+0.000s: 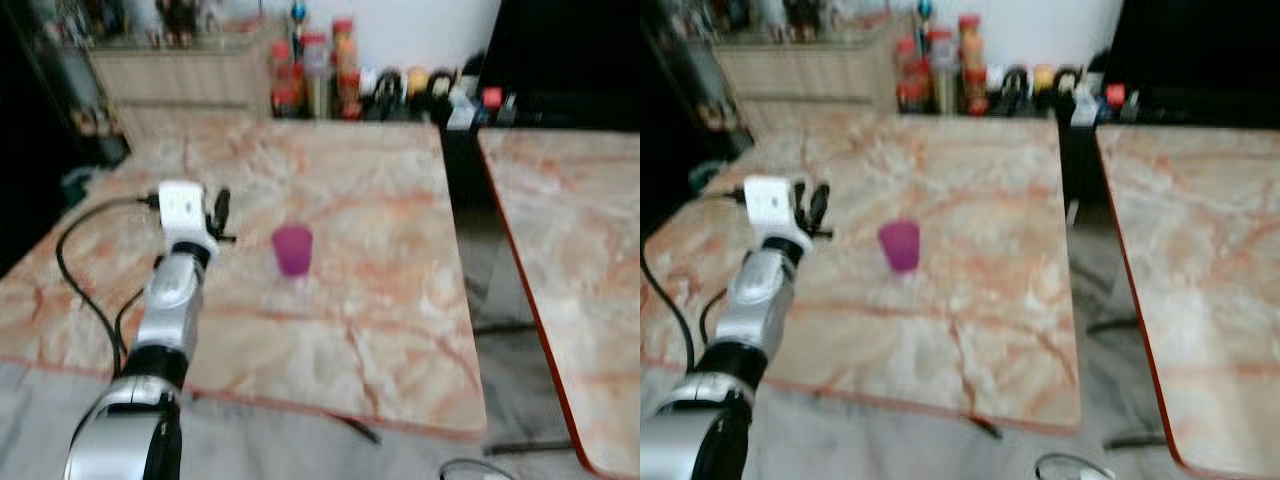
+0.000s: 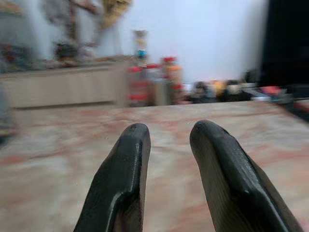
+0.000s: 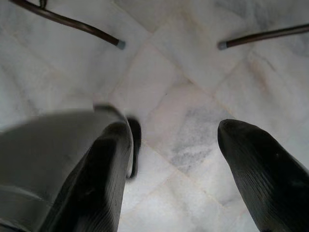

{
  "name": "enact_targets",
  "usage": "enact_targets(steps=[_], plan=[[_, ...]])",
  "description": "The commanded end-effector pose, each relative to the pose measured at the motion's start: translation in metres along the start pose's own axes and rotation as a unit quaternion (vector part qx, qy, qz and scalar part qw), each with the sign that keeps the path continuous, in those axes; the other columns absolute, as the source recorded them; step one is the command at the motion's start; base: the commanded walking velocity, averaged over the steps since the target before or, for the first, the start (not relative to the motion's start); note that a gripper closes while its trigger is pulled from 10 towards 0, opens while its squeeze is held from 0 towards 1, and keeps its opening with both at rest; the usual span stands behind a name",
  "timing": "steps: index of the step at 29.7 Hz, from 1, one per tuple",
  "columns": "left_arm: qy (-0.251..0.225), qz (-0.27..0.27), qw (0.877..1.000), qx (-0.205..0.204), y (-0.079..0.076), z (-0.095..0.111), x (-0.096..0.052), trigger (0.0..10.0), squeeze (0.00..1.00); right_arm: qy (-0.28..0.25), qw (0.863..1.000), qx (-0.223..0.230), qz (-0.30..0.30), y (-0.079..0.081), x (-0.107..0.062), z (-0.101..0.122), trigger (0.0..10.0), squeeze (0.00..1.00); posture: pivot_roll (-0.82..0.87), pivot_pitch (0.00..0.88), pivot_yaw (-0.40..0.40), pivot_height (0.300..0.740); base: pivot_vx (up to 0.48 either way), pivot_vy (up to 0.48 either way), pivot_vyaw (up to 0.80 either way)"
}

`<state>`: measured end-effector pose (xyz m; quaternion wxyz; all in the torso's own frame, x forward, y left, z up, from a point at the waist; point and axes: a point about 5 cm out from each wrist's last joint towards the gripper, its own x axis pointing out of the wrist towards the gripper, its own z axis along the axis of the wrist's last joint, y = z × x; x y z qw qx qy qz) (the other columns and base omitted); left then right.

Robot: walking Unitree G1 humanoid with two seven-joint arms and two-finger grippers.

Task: Setting the table

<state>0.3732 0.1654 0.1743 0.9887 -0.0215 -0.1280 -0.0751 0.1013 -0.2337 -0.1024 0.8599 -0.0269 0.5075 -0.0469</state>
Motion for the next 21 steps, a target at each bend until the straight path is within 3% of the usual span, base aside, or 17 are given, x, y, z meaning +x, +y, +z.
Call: enact_targets(steps=[1, 7, 12, 13, 14, 15, 21], plan=[[0.008, -0.024, 0.999, -0.025, -0.004, 0.001, 0.001, 10.0, 0.0, 0.009, 1.0, 0.004, -0.005, -0.002, -0.001, -0.004, 10.0, 0.0, 0.0, 0.0, 0.051, 0.74, 0.0, 0.0, 0.0], [0.01, -0.009, 0.997, -0.07, 0.01, 0.01, 0.007, 10.0, 0.0, 0.016, 1.0, 0.008, -0.001, 0.003, -0.001, -0.008, 10.0, 0.0, 0.01, 0.0, 0.057, 0.74, 0.0, 0.0, 0.0], [0.036, -0.03, 0.998, -0.048, 0.006, 0.01, 0.013, 10.0, 0.0, 0.019, 1.0, 0.01, 0.002, 0.006, -0.002, -0.012, 10.0, 0.0, 0.01, 0.0, 0.067, 0.74, 0.0, 0.0, 0.0], [0.044, -0.041, 0.997, -0.046, 0.005, 0.011, 0.015, 10.0, 0.09, 0.021, 1.0, 0.01, 0.003, 0.008, -0.002, -0.013, 10.0, 0.0, 0.01, 0.0, 0.071, 0.74, 0.0, 0.0, 0.0], [0.044, -0.041, 0.997, -0.046, 0.005, 0.011, 0.015, 10.0, 0.09, 0.021, 1.0, 0.01, 0.003, 0.008, -0.002, -0.013, 10.0, 0.0, 0.01, 0.0, 0.071, 0.74, 0.0, 0.0, 0.0], [0.049, -0.045, 0.997, -0.047, 0.005, 0.012, 0.017, 10.0, 1.0, 0.022, 1.0, 0.011, 0.003, 0.008, -0.003, -0.014, 10.0, 0.0, 0.01, 0.0, 0.073, 0.74, 0.0, 0.0, 0.0], [0.088, -0.073, 0.993, -0.031, 0.006, 0.013, 0.023, 10.0, 1.0, 0.029, 0.999, 0.017, 0.003, 0.012, -0.004, -0.021, 10.0, 0.0, 0.0, 0.0, 0.093, 0.74, 0.0, 0.0, 0.0]])
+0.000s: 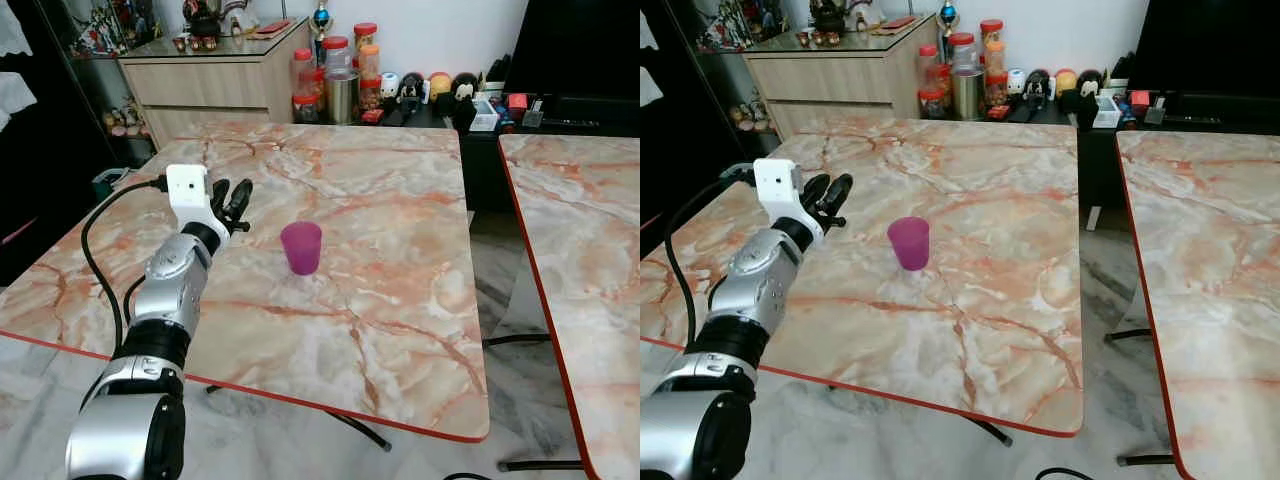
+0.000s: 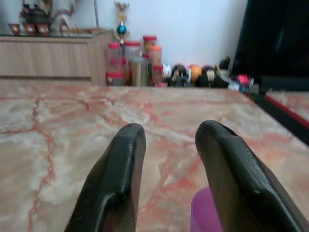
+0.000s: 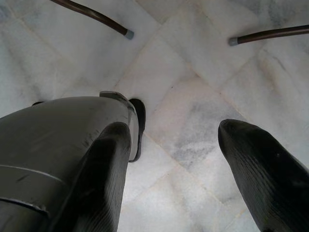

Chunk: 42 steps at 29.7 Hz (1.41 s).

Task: Setting the table

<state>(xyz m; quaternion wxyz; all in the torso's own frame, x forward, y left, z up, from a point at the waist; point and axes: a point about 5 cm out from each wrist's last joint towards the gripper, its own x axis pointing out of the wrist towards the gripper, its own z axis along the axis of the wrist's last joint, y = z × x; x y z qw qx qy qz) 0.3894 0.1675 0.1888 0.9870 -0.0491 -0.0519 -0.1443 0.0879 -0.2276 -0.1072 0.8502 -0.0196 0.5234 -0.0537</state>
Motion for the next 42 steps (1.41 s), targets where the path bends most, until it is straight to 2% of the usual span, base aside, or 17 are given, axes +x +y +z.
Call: enact_targets(steps=[1, 8, 12, 13, 14, 15, 23, 29, 36, 42], plan=[[0.019, -0.01, 1.0, 0.012, 0.002, 0.005, 0.004, 10.0, 1.0, 0.011, 1.0, 0.009, 0.005, 0.006, -0.001, -0.008, 10.0, 0.0, 0.01, 0.0, 0.095, 0.74, 0.0, 0.0, 0.0], [0.053, -0.008, 0.998, 0.015, 0.005, 0.008, 0.011, 10.0, 1.0, 0.019, 1.0, 0.01, 0.007, 0.009, -0.003, -0.016, 10.0, 0.0, 0.02, 0.0, 0.102, 0.74, 0.0, 0.0, 0.0], [0.074, -0.003, 0.997, -0.019, 0.004, 0.002, 0.014, 10.0, 1.0, 0.023, 1.0, 0.003, 0.013, 0.011, -0.004, -0.019, 10.0, 0.0, 0.03, 0.002, 0.103, 0.74, 0.0, 0.0, 0.0], [0.084, -0.008, 0.996, -0.019, 0.0, -0.001, 0.016, 10.0, 0.29, 0.025, 1.0, 0.0, 0.015, 0.011, -0.005, -0.022, 10.0, 0.0, 0.03, 0.014, 0.102, 0.74, 0.0, 0.0, 0.0], [0.084, -0.008, 0.996, -0.019, 0.0, -0.001, 0.016, 10.0, 0.29, 0.025, 1.0, 0.0, 0.015, 0.011, -0.005, -0.022, 10.0, 0.0, 0.03, 0.014, 0.102, 0.74, 0.0, 0.0, 0.0], [0.095, -0.014, 0.995, -0.019, -0.003, -0.004, 0.017, 10.0, 0.0, 0.027, 0.999, -0.003, 0.017, 0.011, -0.006, -0.024, 10.0, 0.0, 0.03, 0.024, 0.102, 0.74, 0.0, 0.0, 0.0], [0.134, -0.056, 0.987, -0.065, -0.024, -0.022, 0.018, 10.0, 0.0, 0.037, 0.999, -0.007, 0.018, 0.011, -0.01, -0.036, 10.0, 0.0, 0.04, 0.058, 0.1, 0.74, 0.0, 0.0, 0.0], [0.134, -0.076, 0.983, -0.095, -0.042, -0.024, 0.024, 10.0, 0.0, 0.042, 0.999, -0.004, 0.016, 0.012, -0.013, -0.043, 10.0, 0.0, 0.03, 0.068, 0.113, 0.74, 0.0, 0.0, 0.0], [0.138, -0.079, 0.982, -0.099, -0.054, -0.025, 0.029, 10.0, 0.0, 0.037, 0.999, 0.002, 0.016, 0.013, -0.015, -0.048, 10.0, 0.0, 0.01, 0.081, 0.126, 0.74, 0.0, 0.0, 0.0], [0.141, -0.062, 0.984, -0.094, -0.056, -0.025, 0.031, 10.0, 0.0, 0.038, 0.999, 0.006, 0.015, 0.012, -0.019, -0.055, 10.0, 0.0, 0.0, 0.102, 0.133, 0.74, 0.0, 0.0, 0.0]])
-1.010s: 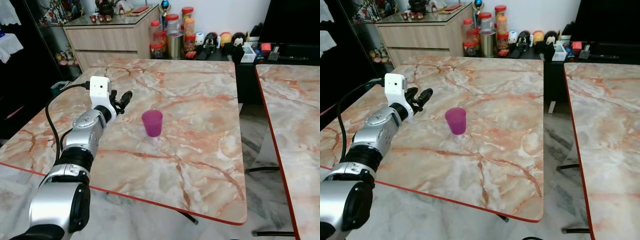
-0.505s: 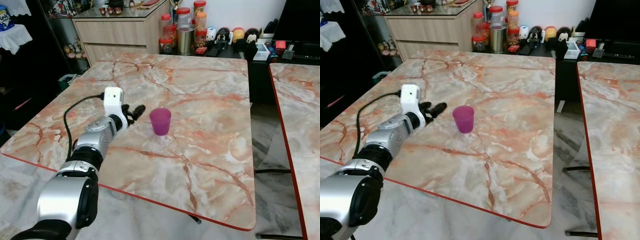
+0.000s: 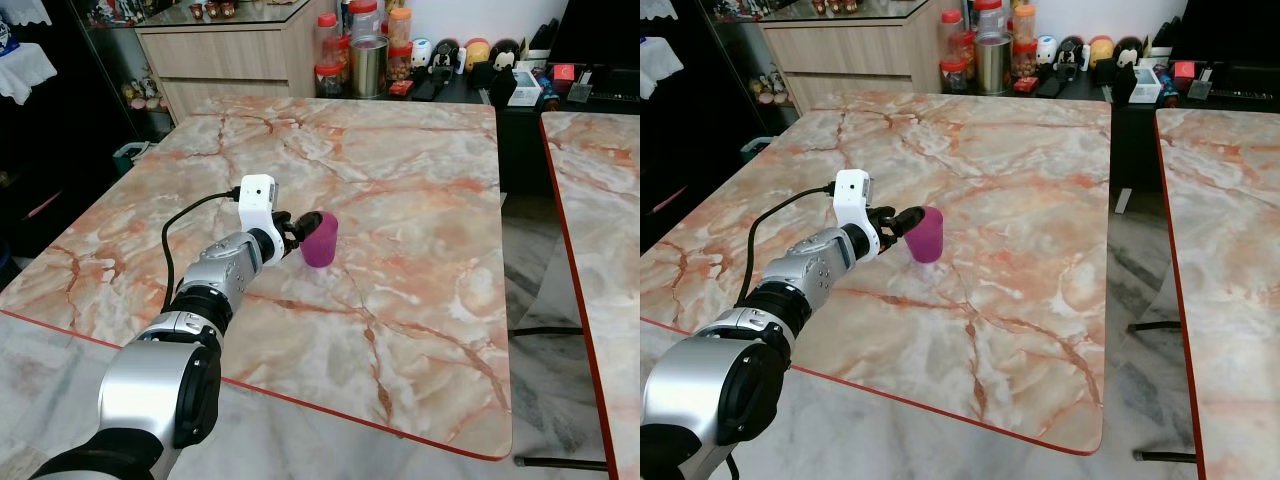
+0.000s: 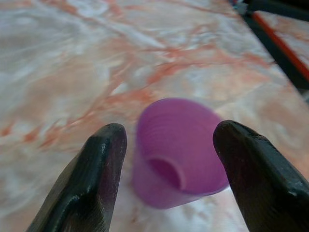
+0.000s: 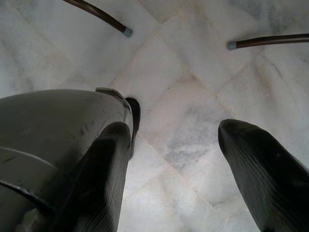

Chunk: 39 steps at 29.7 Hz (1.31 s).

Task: Setting the table

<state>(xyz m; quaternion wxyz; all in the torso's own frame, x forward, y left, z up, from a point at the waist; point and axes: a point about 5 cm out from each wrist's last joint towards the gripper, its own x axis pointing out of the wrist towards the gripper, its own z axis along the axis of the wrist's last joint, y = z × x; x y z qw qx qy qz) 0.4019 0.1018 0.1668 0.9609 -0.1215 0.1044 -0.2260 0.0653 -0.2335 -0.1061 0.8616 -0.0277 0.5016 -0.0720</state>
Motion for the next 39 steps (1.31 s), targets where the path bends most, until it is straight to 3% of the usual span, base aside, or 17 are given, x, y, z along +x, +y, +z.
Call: enact_targets(steps=[1, 10, 19, 39], plan=[[-0.01, 0.017, 1.0, 0.005, 0.002, 0.007, 0.001, 10.0, 0.0, 0.063, 0.997, 0.002, 0.033, 0.019, -0.012, -0.036, 10.0, 0.0, 0.0, 0.107, 0.134, 0.74, 0.0, 0.0, 0.0], [-0.055, 0.053, 0.997, -0.001, 0.015, 0.027, -0.004, 10.0, 0.0, 0.056, 0.998, 0.005, 0.034, 0.022, -0.014, -0.04, 10.0, 0.0, 0.0, 0.126, 0.141, 0.74, 0.0, 0.0, 0.0], [-0.037, 0.062, 0.997, 0.009, 0.025, 0.024, -0.009, 10.0, 0.0, 0.054, 0.998, 0.008, 0.037, 0.026, -0.016, -0.042, 10.0, 0.0, 0.01, 0.137, 0.149, 0.74, 0.0, 0.0, 0.0], [0.006, 0.034, 0.999, 0.023, 0.017, 0.008, -0.006, 10.0, 0.0, 0.055, 0.998, 0.013, 0.035, 0.027, -0.019, -0.047, 10.0, 0.0, 0.0, 0.146, 0.161, 0.74, 0.0, 0.0, 0.0]])
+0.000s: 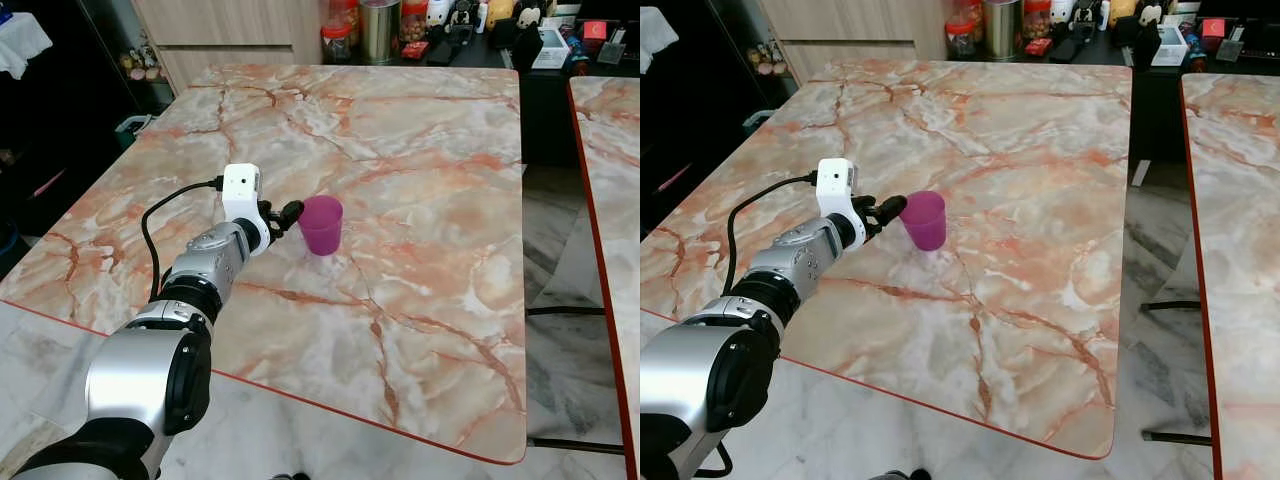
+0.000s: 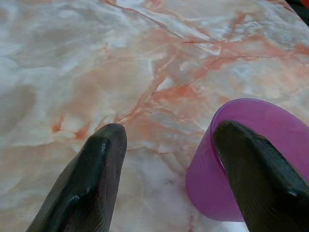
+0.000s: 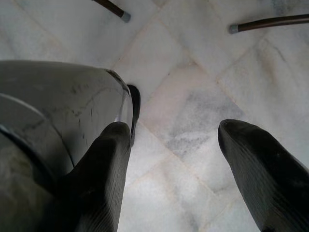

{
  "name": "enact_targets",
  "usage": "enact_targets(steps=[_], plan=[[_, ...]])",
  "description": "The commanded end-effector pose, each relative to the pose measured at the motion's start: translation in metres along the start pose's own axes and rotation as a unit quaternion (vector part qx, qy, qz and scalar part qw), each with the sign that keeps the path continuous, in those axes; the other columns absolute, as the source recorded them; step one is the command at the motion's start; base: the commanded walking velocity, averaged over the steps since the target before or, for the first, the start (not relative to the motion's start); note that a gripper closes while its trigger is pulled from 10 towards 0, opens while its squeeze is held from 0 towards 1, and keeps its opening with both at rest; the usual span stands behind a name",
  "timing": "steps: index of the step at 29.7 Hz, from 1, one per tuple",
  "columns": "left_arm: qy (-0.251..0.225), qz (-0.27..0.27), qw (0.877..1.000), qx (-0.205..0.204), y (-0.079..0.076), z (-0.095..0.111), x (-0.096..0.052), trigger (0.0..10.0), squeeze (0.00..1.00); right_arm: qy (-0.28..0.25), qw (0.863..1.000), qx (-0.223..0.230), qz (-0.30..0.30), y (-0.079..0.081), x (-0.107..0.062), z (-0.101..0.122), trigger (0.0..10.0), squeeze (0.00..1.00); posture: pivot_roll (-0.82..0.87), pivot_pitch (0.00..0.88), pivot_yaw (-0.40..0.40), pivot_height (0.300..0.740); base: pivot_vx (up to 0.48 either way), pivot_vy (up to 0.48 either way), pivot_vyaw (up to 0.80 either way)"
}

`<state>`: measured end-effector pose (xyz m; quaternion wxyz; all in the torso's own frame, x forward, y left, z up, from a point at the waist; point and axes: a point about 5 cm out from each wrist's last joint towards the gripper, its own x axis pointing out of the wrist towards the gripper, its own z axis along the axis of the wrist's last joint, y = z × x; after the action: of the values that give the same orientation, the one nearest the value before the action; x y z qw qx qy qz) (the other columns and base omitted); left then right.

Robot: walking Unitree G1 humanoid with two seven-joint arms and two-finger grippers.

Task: Setting the table

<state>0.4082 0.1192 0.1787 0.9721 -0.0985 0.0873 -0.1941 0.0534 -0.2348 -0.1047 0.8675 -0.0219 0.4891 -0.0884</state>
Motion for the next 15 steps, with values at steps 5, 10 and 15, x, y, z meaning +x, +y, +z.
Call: enact_targets(steps=[5, 10, 15], plan=[[0.029, 0.0, 1.0, 0.003, 0.0024, -0.01, -0.0015, 10.0, 0.0, 0.069, 0.997, 0.0, 0.045, 0.0284, -0.0141, -0.0384, 10.0, 0.0, 0.0, 0.146, 0.164, 0.74, 0.0, 0.0, 0.0], [0.031, -0.005, 0.999, 0.008, 0.0013, -0.0102, -0.0013, 10.0, 0.0, 0.067, 0.997, 0.0, 0.044, 0.0285, -0.0137, -0.0374, 10.0, 0.0, 0.0, 0.144, 0.165, 0.74, 0.0, 0.0, 0.0], [0.039, -0.018, 0.999, 0.026, -0.0007, -0.0108, -0.001, 9.8, 0.0, 0.067, 0.997, 0.0, 0.045, 0.0295, -0.0129, -0.0364, 10.0, 0.0, 0.0, 0.144, 0.165, 0.74, 0.0, 0.0, 0.0]])
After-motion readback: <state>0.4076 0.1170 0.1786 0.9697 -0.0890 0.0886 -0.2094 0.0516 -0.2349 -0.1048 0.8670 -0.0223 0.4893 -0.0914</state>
